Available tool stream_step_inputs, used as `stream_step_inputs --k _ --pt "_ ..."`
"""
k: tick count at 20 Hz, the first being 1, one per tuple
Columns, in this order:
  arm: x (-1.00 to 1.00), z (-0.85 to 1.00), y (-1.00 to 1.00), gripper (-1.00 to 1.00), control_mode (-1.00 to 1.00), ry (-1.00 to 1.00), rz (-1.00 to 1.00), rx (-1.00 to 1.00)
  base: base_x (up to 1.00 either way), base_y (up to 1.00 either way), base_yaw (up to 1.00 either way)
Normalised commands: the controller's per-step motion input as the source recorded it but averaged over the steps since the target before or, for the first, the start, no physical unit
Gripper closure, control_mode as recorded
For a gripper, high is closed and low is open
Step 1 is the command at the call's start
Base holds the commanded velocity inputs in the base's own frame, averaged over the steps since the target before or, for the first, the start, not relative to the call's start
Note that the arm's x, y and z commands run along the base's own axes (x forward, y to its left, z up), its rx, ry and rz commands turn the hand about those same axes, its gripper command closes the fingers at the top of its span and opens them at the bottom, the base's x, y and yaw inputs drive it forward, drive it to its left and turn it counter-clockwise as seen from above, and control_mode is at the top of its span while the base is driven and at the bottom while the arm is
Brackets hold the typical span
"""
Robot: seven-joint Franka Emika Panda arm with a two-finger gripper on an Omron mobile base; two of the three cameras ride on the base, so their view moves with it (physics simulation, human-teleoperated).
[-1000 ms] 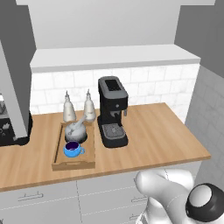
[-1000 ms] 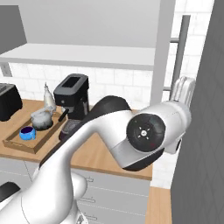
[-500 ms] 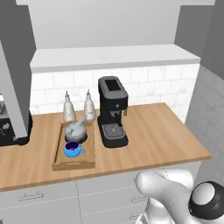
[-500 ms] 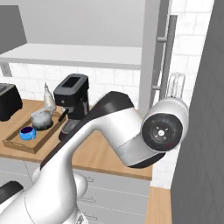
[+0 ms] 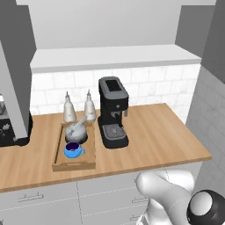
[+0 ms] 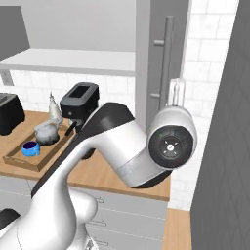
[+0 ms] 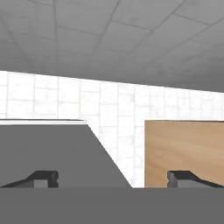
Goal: Pick the kettle from the counter and place it on the tray. Then pick the mug from the cabinet and place it on the tray. Then close the cabinet doors.
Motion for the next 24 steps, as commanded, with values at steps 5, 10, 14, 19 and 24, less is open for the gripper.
stream_step_inputs --k 5,10,14,19,24 --pt "0.00 0.02 0.59 -1.00 -1.00 -0.07 0.05 -0.05 0.00 0.00 0.00" --pt "0.03 0.07 0.72 -1.00 -1.00 -0.05 0.03 -0.08 0.00 0.00 0.00" --pt "0.01 0.08 0.80 -1.00 -1.00 -0.01 0.04 -0.10 0.00 0.00 0.00" --pt "0.11 0.13 0.79 -1.00 -1.00 0.00 0.06 -0.06 0.00 0.00 0.00" --pt "0.22 0.11 0.84 -1.00 -1.00 0.01 0.08 -0.03 0.00 0.00 0.00"
